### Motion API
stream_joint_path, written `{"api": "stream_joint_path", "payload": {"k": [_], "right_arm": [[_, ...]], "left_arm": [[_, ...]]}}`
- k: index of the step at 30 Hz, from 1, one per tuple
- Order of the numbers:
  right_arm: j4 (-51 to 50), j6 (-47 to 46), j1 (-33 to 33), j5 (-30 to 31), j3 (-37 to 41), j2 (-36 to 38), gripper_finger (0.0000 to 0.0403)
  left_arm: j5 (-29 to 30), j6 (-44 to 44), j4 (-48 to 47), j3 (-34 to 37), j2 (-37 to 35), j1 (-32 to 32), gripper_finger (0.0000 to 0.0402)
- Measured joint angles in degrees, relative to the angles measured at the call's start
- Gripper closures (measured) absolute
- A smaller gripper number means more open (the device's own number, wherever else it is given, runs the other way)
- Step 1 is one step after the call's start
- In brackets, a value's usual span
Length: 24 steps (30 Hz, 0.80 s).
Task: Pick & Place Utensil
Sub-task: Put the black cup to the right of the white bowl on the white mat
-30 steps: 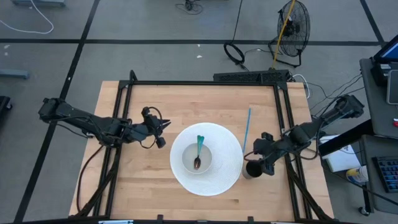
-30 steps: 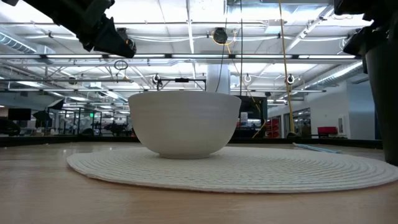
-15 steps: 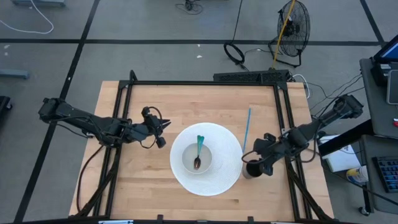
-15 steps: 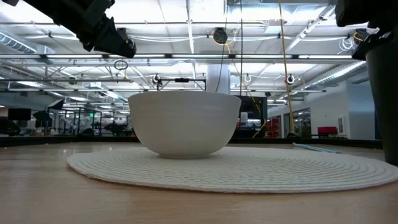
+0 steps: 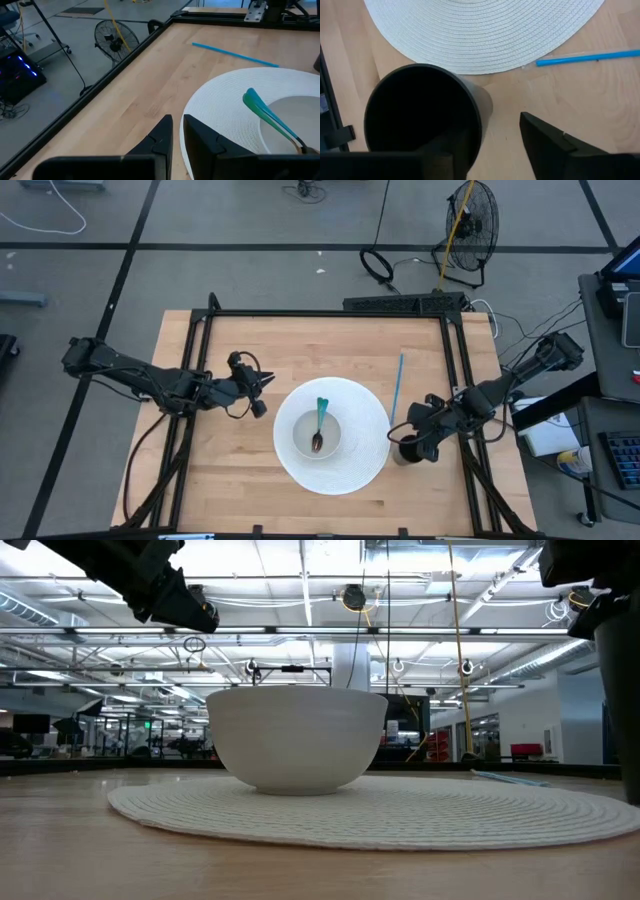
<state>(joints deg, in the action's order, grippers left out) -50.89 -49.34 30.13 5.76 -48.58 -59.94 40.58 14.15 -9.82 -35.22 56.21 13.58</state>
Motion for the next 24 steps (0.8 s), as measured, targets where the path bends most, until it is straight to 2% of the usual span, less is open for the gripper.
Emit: {"api": "stream_joint_path", "payload": {"k": [14,24], "right_arm": [[-0.2,5.5,0.0,0.2,0.0,0.0,0.0394],[-0.1,7.2,0.0,0.4,0.0,0.0,0.0398]], "left_arm": [[0.0,0.8,-0.8,0.0,0.0,0.0,0.0350],[-0.1,1.7,-2.1,0.0,0.0,0.0,0.0350]]}}
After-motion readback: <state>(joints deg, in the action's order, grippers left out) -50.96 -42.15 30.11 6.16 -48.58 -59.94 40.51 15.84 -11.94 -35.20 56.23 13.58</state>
